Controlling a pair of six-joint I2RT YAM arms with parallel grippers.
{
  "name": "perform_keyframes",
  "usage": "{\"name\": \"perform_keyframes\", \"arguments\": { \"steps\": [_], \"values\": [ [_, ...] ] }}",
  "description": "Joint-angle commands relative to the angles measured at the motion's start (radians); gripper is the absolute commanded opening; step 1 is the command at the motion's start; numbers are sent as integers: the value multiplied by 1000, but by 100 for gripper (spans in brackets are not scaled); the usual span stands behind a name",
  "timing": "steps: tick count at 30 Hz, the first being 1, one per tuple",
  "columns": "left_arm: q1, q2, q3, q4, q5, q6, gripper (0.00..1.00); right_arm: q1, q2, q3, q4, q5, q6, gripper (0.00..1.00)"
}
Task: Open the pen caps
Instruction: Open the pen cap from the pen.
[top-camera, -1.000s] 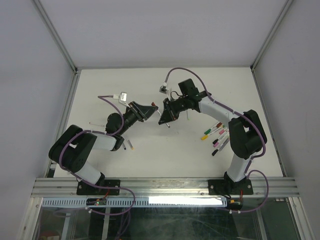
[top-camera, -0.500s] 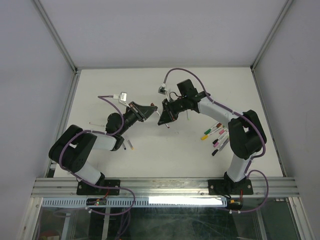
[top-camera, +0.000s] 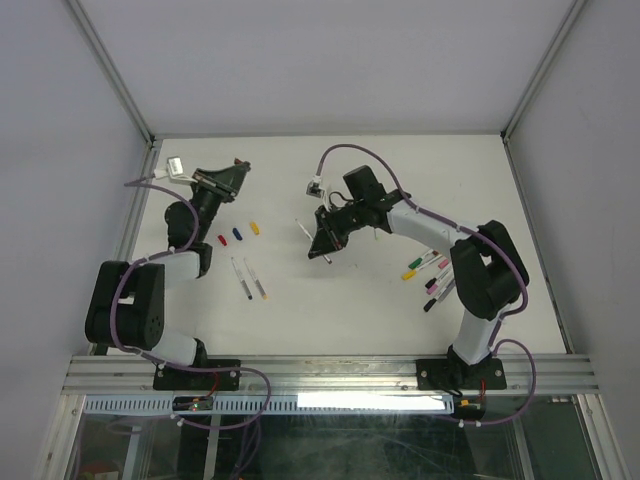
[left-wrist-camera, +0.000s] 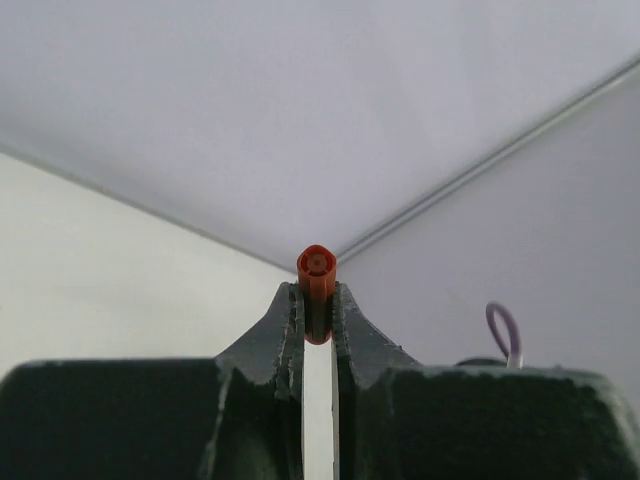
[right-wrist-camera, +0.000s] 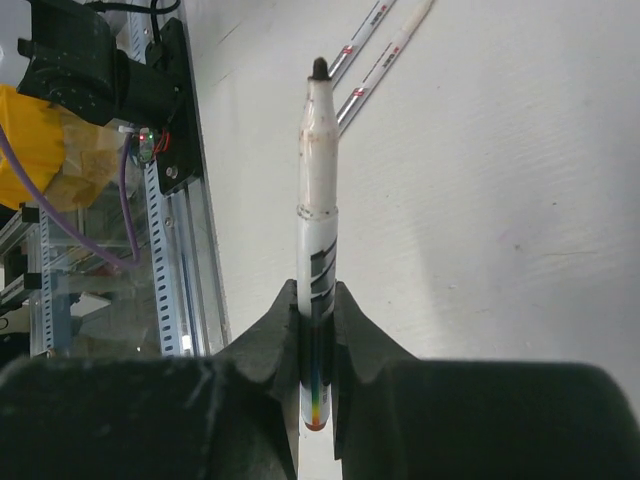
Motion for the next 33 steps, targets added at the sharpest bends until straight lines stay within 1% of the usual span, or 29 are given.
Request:
{"name": "perform_keyframes", "arguments": {
  "steps": [1,3,6,8,9,11,13,15,18,20,22,24,26,29,33],
  "values": [
    [64,-41,71,8,-76,-64,0,46,15,10,13,-17,15,0],
    [69,-62,94,-69,-45,-46,0,56,19,3,32,10,34,0],
    [69,-132,99,-315,-15,33,0,75,21,-21,82,105,103,0],
    [69,-188,49,-448,-22,83,0,100,27,-39,129,181,164,0],
    [70,-229,16,-496,-41,112,0,121,31,-43,146,229,201,0],
    [69,-322,-49,-602,-97,153,0,183,48,-30,158,383,268,0],
    [70,-424,-93,-725,-162,188,0,257,81,19,128,552,346,0],
    [70,-522,-115,-870,-220,207,0,306,135,94,84,686,408,0],
    [70,-647,-124,-1028,-285,223,0,364,222,225,-12,822,464,0],
    [70,-711,-125,-1114,-332,219,0,398,252,254,-34,888,468,0],
    [69,-760,-126,-1181,-352,215,0,417,260,251,-25,907,474,0],
    [70,-803,-131,-1217,-357,208,0,428,267,254,-21,927,480,7],
    [70,-828,-135,-1235,-350,205,0,432,283,267,-27,938,478,11],
    [69,-845,-135,-1251,-345,201,0,431,311,280,-36,938,473,13],
    [70,-842,-135,-1256,-335,199,0,433,327,286,-42,965,466,23]
  ]
}}
